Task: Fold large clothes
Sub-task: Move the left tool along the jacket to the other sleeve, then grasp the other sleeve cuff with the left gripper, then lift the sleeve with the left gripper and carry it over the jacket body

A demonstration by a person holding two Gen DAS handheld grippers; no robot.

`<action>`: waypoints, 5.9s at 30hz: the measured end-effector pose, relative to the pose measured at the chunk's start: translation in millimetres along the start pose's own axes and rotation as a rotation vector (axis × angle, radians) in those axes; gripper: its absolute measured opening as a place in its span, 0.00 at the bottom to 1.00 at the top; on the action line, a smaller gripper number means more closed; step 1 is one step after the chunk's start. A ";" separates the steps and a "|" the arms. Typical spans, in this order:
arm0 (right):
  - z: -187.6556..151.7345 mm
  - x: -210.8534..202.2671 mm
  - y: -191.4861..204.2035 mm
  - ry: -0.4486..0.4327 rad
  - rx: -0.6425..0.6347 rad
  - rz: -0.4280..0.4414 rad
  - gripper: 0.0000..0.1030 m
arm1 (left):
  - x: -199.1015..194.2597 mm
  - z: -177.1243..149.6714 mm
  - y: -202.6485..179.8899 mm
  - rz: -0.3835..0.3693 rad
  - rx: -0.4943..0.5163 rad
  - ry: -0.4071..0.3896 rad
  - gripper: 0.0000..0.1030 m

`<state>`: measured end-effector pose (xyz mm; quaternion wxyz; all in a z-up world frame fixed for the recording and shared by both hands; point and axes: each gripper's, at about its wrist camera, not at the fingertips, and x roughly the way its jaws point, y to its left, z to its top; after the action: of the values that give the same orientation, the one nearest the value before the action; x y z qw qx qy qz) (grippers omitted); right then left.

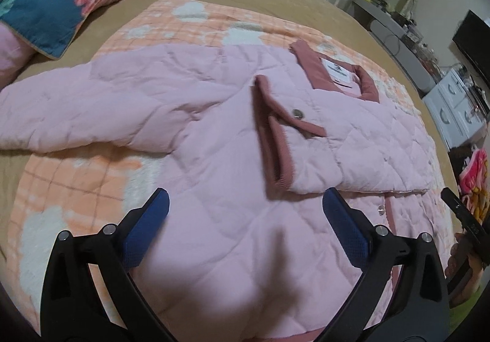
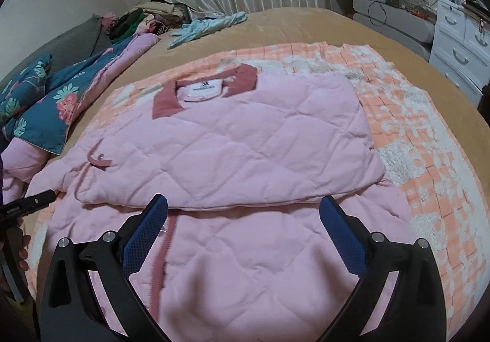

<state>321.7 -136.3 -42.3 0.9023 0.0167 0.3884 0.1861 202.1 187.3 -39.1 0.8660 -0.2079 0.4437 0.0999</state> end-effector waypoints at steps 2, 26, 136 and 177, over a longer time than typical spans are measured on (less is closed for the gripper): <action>1.8 -3.4 7.7 -0.009 -0.006 0.004 0.96 | -3.9 -0.7 12.3 0.004 -0.026 -0.007 0.91; 22.2 4.2 135.1 -0.015 -0.139 0.088 0.96 | -27.3 8.5 118.0 0.099 -0.231 -0.104 0.91; 4.0 -87.7 96.8 -0.121 -0.095 0.048 0.96 | -189.1 93.9 20.3 -0.122 -0.061 -0.666 0.09; -33.7 -100.8 -53.3 -0.188 0.115 -0.069 0.96 | -44.4 39.0 -183.1 -0.048 0.361 -0.385 0.08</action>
<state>251.6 -224.9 -5.1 0.9383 0.0723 0.3122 0.1300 269.9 41.7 66.9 0.9596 -0.0378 0.2764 0.0361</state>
